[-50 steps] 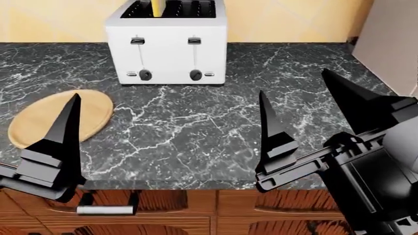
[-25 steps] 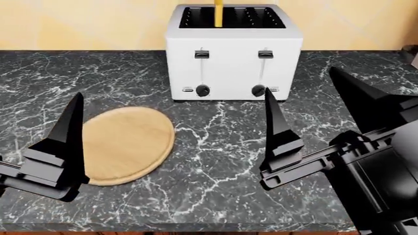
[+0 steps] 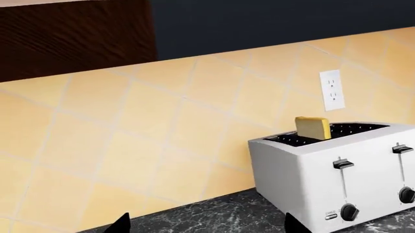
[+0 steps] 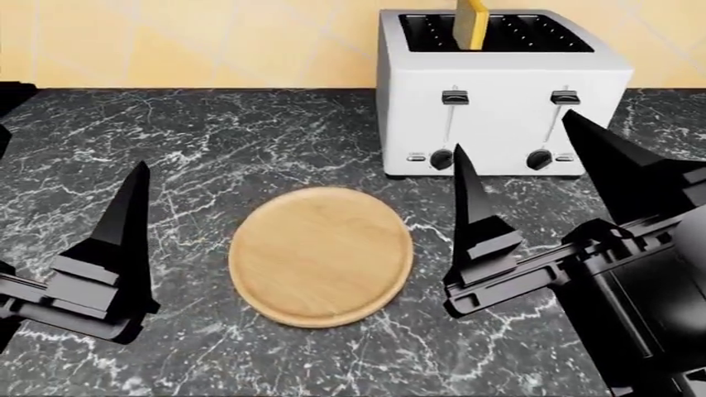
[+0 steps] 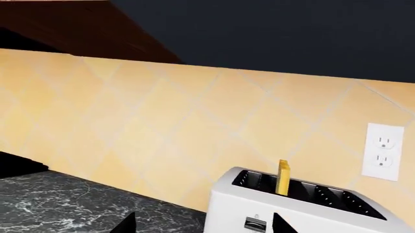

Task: Place the toasted item on a plate.

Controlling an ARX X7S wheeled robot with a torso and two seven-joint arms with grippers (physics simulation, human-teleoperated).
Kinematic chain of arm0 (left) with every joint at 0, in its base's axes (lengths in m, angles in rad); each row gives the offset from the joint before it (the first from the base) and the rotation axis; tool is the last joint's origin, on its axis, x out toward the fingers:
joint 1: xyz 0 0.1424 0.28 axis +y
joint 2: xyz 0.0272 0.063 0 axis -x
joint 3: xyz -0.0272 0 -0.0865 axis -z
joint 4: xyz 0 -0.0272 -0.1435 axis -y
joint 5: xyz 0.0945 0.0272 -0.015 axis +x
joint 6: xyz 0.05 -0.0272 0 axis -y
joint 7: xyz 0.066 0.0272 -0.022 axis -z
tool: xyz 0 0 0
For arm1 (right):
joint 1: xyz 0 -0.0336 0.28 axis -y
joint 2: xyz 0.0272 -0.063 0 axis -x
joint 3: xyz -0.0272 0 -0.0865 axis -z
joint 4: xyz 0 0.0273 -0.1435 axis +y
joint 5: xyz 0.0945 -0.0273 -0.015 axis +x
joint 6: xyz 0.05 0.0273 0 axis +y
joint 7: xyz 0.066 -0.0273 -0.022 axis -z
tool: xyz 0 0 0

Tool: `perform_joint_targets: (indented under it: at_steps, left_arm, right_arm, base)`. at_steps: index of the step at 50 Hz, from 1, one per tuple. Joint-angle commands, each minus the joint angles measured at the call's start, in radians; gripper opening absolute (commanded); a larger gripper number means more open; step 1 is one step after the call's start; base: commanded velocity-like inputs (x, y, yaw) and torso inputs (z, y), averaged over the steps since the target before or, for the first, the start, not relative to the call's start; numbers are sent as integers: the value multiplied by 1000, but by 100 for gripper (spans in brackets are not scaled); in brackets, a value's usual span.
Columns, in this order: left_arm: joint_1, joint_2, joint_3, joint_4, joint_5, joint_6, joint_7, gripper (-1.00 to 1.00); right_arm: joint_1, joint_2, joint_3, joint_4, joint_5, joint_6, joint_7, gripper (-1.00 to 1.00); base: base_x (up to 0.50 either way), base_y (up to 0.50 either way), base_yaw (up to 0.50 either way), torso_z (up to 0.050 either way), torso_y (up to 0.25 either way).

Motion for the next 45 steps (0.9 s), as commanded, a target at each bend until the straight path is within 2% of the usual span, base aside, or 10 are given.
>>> perform_joint_targets:
  at_steps: [1,14,22,30,38,45]
  left_arm:
    - [0,-4,30,1,20,18,-10,100]
    - [-2,-4,48,1,38,42,-16,100]
    - [-2,-1,51,1,42,44,-14,100]
    - [-3,-3,59,1,48,53,-20,100]
    - [-2,-2,47,1,40,53,-21,100]
    - [-1,-1,54,1,47,63,-19,100]
  right_arm:
    - [-6,5,-4,14,-5,-24,5,100]
    - [-20,12,11,20,7,-57,25,100]
    - [-18,10,1,20,5,-52,28,100]
    - [-6,7,-3,35,24,-45,41,100]
    - [130,-22,-14,82,120,21,60,100]
    - [315,-87,-55,211,214,136,55,100]
  base:
    - [0,0,0,0,0]
    - [0,0,0,0,0]
    - [295,0,0,0,0]
    - [0,0,0,0,0]
    - [0,0,0,0,0]
    - [0,0,0,0,0]
